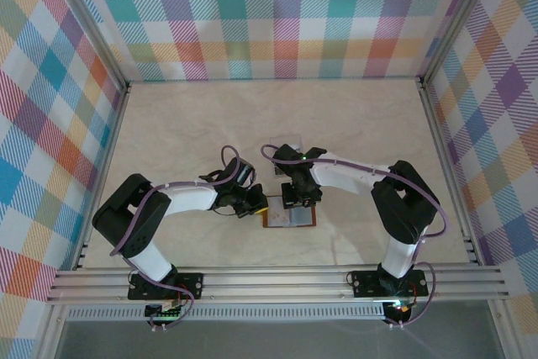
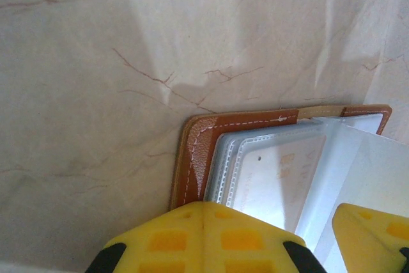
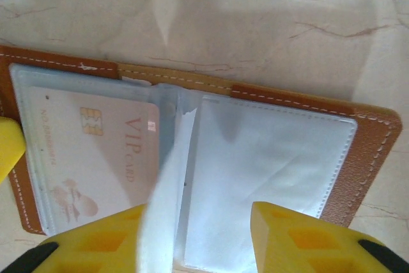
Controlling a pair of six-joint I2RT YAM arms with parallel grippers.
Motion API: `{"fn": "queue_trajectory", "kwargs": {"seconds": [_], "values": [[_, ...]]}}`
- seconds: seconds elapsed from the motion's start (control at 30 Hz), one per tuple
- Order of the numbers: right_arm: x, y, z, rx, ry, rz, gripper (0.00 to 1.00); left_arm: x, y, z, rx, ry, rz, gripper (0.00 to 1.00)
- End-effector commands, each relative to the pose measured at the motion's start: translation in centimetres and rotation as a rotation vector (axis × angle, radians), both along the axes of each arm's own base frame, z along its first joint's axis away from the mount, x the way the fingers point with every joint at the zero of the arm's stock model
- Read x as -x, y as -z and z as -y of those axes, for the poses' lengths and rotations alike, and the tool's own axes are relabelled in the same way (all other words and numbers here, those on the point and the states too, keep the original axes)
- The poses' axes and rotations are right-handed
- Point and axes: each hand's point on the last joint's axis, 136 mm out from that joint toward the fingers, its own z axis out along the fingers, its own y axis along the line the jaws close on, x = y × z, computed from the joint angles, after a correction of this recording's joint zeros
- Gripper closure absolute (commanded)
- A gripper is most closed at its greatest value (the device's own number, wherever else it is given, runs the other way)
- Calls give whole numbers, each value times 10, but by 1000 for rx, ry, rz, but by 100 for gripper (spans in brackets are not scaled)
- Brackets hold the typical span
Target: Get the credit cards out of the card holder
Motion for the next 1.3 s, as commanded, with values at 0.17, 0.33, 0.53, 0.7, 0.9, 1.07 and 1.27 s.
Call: {"fn": "queue_trajectory", "kwargs": {"seconds": [0.17,0.33,0.53,0.7,0.9,1.07,1.27], "values": [[1,-3,22,90,-9,50,58,11,21,-18,-100,-8,-58,95],[2,7,34,150,-12,41,57,11,21,-18,-101,-5,-61,95],[1,4,43,193,-18,55,57,12,21,-19,-104,-5,-59,95],[-3,-6,42,187,-19,75,57,11,22,-18,-102,-6,-61,95],[-5,-15,35,162,-25,76,58,12,23,-18,-103,-5,-62,95],[-6,-26,28,126,-29,83,60,12,25,-19,-103,-5,-64,96],[-2,-37,-1,-37,-32,58,62,13,25,-19,-98,-9,-62,96]]}}
